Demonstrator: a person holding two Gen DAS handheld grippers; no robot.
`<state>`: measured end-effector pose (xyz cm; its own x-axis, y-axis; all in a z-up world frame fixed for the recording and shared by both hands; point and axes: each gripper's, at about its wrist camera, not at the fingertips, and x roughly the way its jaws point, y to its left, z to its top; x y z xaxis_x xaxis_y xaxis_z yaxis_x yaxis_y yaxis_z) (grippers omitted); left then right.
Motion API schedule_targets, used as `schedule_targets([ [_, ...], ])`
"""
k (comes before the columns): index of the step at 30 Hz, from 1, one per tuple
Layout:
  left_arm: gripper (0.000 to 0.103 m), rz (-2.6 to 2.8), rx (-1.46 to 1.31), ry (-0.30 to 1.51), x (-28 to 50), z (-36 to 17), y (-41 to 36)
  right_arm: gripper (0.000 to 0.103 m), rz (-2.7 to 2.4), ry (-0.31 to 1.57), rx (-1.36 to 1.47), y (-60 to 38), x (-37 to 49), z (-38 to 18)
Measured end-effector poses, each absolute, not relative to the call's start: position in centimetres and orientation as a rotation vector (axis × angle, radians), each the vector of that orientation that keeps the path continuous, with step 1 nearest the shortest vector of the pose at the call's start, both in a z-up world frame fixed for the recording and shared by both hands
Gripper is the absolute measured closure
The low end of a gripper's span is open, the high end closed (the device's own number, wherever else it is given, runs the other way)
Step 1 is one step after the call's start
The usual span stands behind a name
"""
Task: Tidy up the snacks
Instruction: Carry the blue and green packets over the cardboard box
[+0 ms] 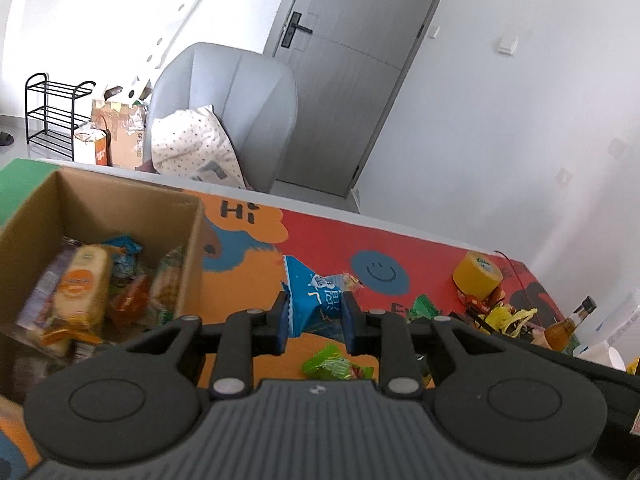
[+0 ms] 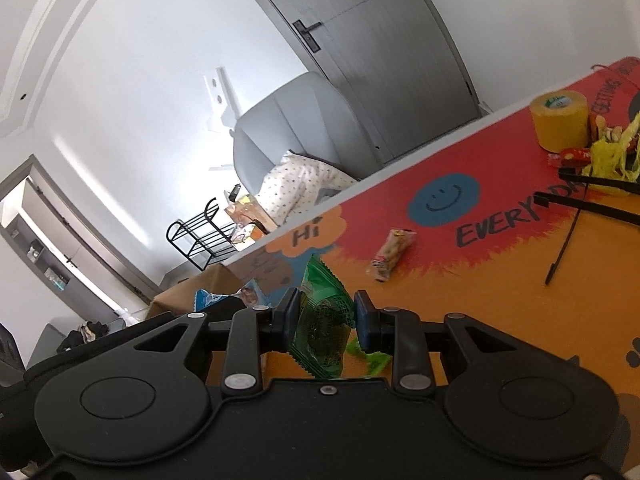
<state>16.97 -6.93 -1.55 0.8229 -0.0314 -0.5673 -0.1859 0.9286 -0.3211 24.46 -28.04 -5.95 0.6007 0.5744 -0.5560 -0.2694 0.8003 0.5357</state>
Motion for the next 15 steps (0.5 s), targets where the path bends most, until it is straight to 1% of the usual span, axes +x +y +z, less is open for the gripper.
schedule_targets([
  [15,0.078,0.144,-0.410,0.538,11.8,0.5,-2.1,0.075,0.586,0.749,0.366,-23.5,21.6,-3.6],
])
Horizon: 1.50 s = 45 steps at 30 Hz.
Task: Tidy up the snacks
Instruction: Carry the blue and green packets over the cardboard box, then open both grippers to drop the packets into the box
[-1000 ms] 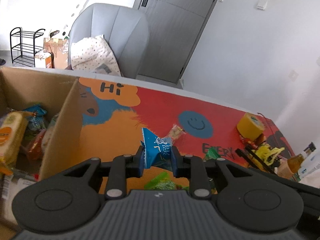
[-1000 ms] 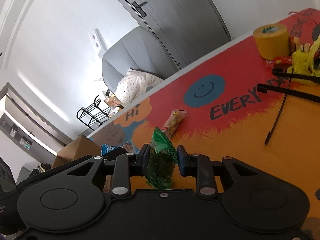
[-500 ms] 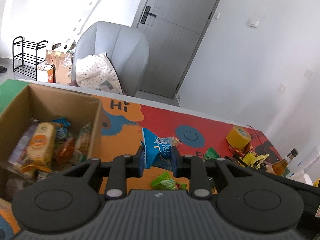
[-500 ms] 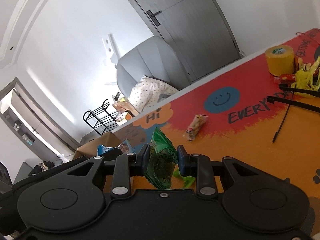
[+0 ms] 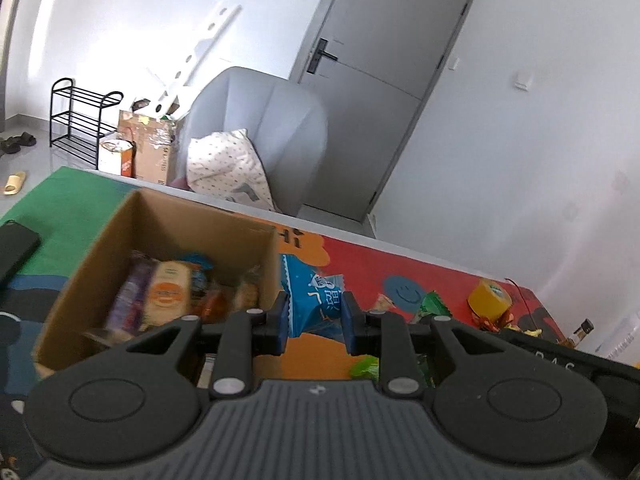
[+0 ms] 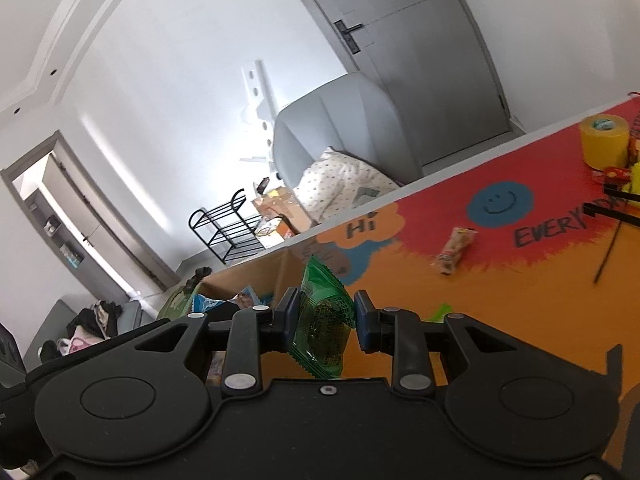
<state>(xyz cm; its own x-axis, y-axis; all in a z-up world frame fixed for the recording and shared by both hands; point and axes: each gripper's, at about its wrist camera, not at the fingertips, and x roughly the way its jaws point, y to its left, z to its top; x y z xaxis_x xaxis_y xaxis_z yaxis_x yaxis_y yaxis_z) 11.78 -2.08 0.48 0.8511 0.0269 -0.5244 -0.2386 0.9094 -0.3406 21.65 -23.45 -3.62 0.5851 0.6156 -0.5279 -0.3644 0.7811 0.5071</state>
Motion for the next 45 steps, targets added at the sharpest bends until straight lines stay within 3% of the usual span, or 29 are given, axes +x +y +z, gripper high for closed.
schedule_targets([
  [19,0.077,0.216,-0.457,0.528,7.5,1.0,3.9,0.075,0.694,0.760,0.298,-16.3,18.9,-2.2],
  [22,0.071,0.237,-0.457,0.514,6.9,1.2,4.6,0.075,0.705,0.765,0.291,-15.3,19.0,-2.2],
  [26,0.052,0.249,-0.476,0.505,6.4,1.3,5.7,0.075,0.716,0.772,0.289,-14.6,18.9,-2.1],
  [32,0.029,0.274,-0.455,0.524,6.4,1.2,6.0,0.064,0.697,0.781,0.287,-14.4,18.8,-2.1],
  [35,0.023,0.277,-0.434,0.534,6.8,1.2,5.7,0.059,0.672,0.774,0.290,-15.1,18.8,-1.9],
  [45,0.016,0.256,-0.399,0.565,8.0,0.7,3.0,0.020,0.580,0.749,0.266,-18.2,18.7,-1.9],
])
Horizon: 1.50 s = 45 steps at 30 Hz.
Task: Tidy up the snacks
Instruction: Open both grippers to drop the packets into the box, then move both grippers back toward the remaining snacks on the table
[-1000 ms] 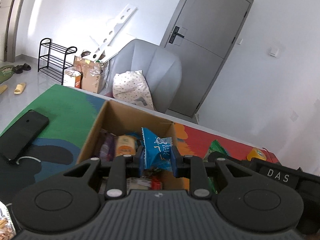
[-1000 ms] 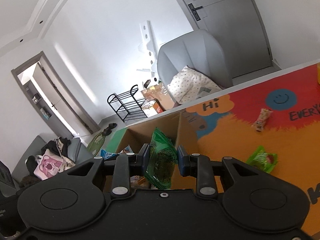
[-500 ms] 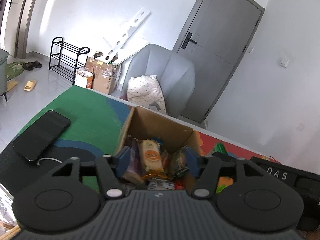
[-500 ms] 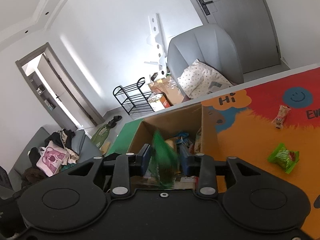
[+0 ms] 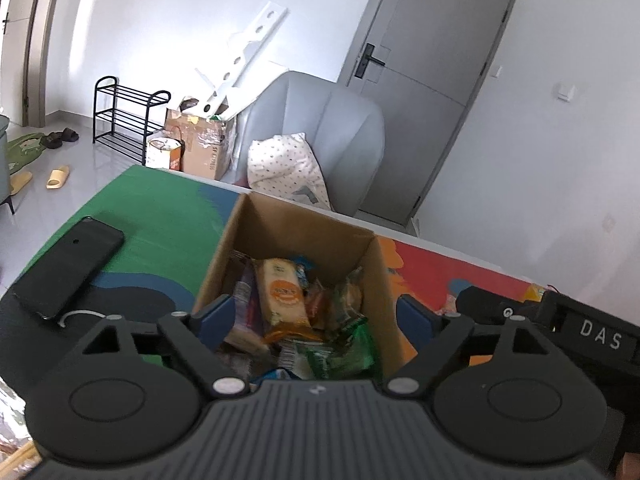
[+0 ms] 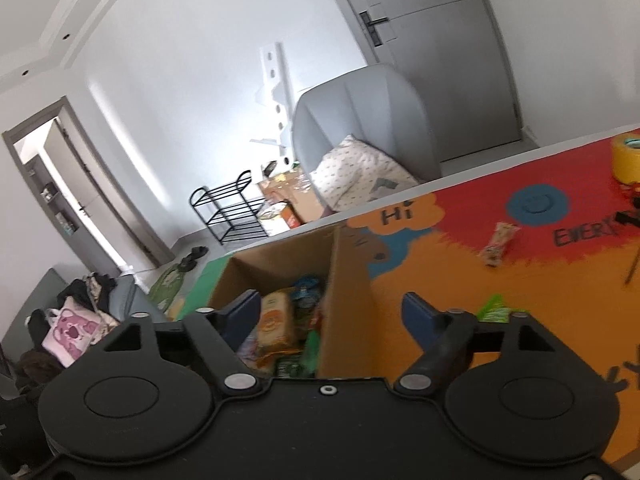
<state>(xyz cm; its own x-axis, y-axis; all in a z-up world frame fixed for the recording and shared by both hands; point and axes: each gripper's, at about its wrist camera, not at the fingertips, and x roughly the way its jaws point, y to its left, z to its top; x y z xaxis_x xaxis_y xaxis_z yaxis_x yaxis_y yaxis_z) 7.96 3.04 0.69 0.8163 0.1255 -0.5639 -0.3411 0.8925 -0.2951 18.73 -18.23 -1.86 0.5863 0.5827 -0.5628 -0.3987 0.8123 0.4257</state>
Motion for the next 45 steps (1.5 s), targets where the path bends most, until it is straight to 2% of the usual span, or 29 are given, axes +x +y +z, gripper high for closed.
schedule_targets([
  [3,0.015,0.245,-0.383,0.569,8.5,0.6,2.0,0.013,0.551,0.752,0.282,-19.6,19.0,-2.1],
  [10,0.011,0.241,-0.374,0.596,9.9,0.3,0.2,0.006,0.491,0.755,0.304,-22.4,19.6,-2.7],
  [39,0.011,0.112,-0.273,0.630,15.2,-1.3,-8.5,0.004,0.323,0.764,0.363,-32.1,22.8,-6.2],
  [45,0.013,0.079,-0.271,0.653,16.7,-2.3,-9.9,0.004,0.313,0.768,0.385,-33.5,23.5,-7.1],
])
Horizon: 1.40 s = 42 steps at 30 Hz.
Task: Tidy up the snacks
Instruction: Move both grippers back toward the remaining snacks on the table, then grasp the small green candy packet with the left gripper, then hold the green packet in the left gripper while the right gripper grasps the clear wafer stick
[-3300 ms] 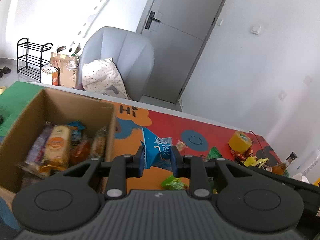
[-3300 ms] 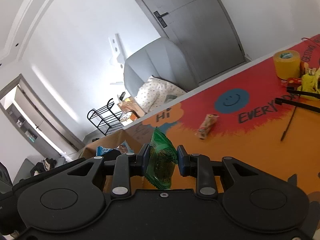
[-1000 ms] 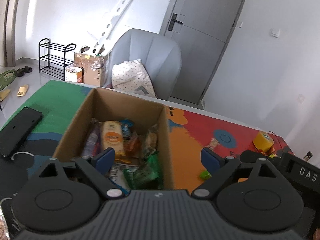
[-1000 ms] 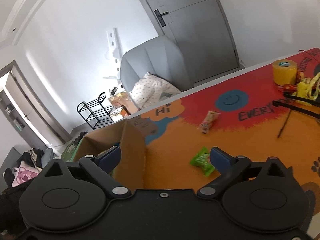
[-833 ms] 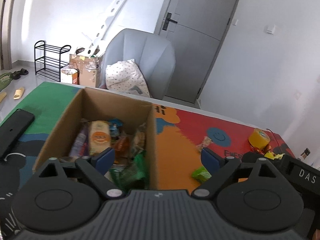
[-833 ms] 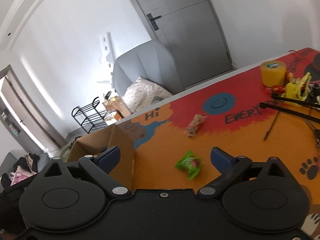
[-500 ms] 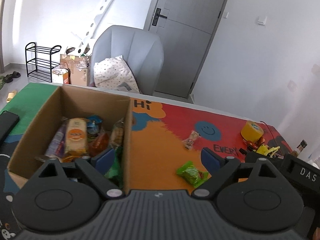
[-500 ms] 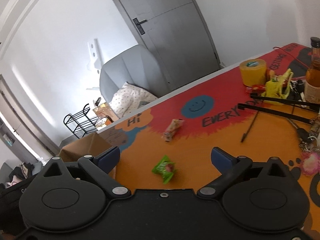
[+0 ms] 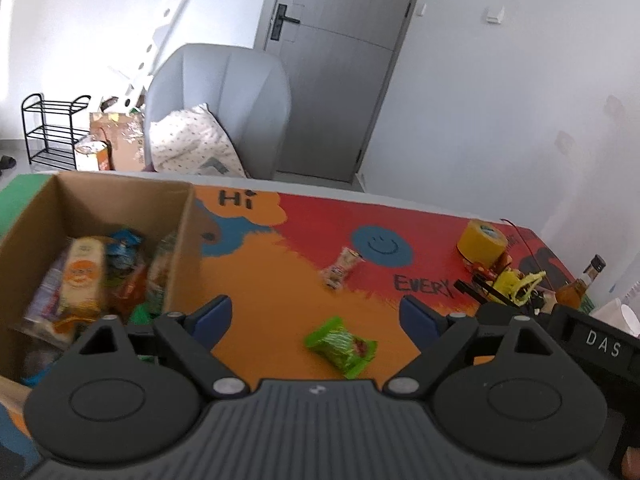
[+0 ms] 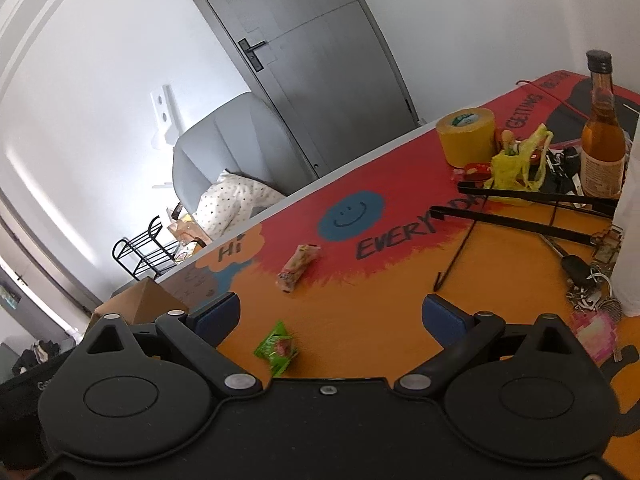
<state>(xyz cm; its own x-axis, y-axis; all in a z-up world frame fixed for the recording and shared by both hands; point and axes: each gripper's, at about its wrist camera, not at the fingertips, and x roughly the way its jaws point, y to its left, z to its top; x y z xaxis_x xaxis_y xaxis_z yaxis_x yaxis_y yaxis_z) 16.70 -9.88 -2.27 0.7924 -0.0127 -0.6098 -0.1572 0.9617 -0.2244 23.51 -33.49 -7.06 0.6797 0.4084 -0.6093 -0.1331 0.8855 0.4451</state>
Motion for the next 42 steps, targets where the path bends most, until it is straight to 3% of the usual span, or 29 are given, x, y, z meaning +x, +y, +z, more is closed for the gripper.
schedule_targets([
  [3,0.017,0.066,-0.270,0.669,17.4,-3.0,-10.6,0.004,0.316,0.774,0.394,-34.1,23.9,-7.6],
  [10,0.036,0.057,-0.308,0.749,19.6,-5.6,-11.6,0.005,0.343,0.790,0.421,-35.0,24.6,-9.0],
  [14,0.038,0.072,-0.320,0.776,20.6,-6.8,-11.9,0.015,0.365,0.812,0.445,-35.2,25.2,-9.9],
  [24,0.044,0.117,-0.332,0.825,22.7,-9.2,-12.3,0.024,0.387,0.842,0.453,-34.6,26.5,-11.2],
  [28,0.070,0.096,-0.330,0.866,23.2,-10.2,-12.5,0.025,0.393,0.851,0.454,-34.1,27.1,-11.5],
  [42,0.074,0.155,-0.321,0.771,24.3,-8.1,-9.5,0.030,0.427,0.873,0.430,-30.5,30.3,-12.0],
])
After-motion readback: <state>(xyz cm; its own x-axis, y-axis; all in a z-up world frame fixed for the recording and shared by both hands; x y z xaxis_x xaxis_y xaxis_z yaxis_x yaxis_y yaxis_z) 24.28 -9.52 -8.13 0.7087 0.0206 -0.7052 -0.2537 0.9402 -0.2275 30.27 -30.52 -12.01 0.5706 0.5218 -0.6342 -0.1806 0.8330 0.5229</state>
